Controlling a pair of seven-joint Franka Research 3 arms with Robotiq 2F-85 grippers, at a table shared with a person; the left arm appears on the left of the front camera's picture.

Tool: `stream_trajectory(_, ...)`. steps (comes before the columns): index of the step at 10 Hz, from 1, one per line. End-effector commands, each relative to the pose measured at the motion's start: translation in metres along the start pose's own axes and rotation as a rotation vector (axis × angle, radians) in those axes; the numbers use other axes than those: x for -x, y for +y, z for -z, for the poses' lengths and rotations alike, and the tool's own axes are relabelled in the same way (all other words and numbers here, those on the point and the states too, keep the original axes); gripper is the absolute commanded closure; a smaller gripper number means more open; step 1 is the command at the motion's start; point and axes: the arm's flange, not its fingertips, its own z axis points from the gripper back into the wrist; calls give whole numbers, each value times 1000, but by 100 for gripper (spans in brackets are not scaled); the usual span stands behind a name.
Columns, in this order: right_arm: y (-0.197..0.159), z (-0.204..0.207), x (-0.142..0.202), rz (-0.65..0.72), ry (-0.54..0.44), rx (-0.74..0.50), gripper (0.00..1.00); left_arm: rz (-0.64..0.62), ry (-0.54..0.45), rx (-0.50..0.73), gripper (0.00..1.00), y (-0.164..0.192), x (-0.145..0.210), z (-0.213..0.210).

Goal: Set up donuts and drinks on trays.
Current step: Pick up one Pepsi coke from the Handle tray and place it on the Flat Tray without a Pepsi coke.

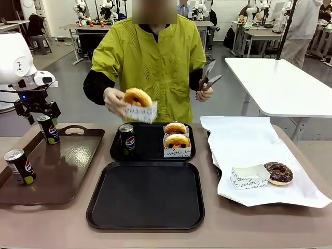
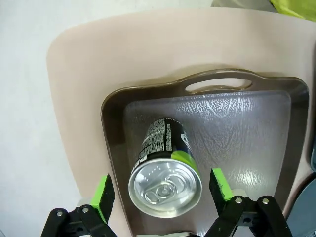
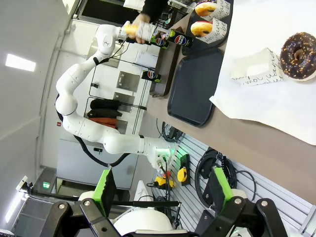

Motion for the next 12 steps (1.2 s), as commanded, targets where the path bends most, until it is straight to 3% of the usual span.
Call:
stream_trajectory(1, 1, 0, 1, -16, -5, -14, 0, -28, 5, -12, 0, 1, -11, 3)
stream_trajectory(6, 1, 0, 1, -16, -5, -14, 0, -40, 12, -5, 0, 2, -17, 8)
stream_trajectory(7, 1, 0, 1, -16, -5, -14, 0, -36, 10, 5, 20, 2, -16, 8)
stream_trajectory(8, 1, 0, 1, -16, -5, -14, 0, -33, 20, 11, 55, 3, -18, 6)
stream_trajectory(9, 1, 0, 1, -16, -5, -14, 0, -39, 28, 24, 76, 3, -16, 5)
stream_trajectory(10, 1, 0, 1, -16, -5, -14, 0, -42, 41, 36, 61, 3, -17, 3)
stream_trajectory(11, 1, 0, 1, -16, -5, -14, 0, -47, 44, 37, 100, 4, -17, 2)
stream_trajectory(12, 1, 0, 1, -16, -5, -14, 0, -52, 46, 39, 100, 4, -16, 1)
